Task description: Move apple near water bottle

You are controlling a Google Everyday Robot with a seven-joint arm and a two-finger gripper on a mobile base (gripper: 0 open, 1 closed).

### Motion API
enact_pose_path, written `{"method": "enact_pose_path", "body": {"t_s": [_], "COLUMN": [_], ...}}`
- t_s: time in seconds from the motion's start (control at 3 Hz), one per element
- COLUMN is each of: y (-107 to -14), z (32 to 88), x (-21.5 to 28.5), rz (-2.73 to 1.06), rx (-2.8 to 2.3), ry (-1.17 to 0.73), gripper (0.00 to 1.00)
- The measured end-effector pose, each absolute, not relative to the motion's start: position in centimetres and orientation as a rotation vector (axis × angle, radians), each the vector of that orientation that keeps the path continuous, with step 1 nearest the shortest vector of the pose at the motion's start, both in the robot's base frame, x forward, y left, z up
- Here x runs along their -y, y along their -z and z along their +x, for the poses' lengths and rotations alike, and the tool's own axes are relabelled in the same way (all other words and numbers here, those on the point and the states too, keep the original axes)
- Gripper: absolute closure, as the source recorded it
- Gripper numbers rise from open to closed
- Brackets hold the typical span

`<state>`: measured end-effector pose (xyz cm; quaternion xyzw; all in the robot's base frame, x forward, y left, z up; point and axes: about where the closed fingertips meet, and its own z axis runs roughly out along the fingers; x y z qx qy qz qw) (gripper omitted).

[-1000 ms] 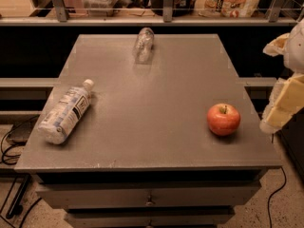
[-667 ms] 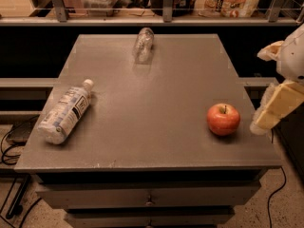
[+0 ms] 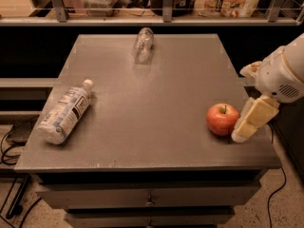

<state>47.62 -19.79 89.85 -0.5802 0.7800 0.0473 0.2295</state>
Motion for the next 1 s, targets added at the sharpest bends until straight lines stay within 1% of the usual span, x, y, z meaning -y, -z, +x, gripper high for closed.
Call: {"method": "enact_pose_path", "body": {"t_s": [0.67,1.0], "y": [-85.4,-84.5], "z": [47.9,47.8], "x": [18.4,17.5], "rz": [-1.604,-1.624], "rx": [-2.172,-2.164], "ry": [-0.264,-0.316], "gripper": [0.00,0.16]}}
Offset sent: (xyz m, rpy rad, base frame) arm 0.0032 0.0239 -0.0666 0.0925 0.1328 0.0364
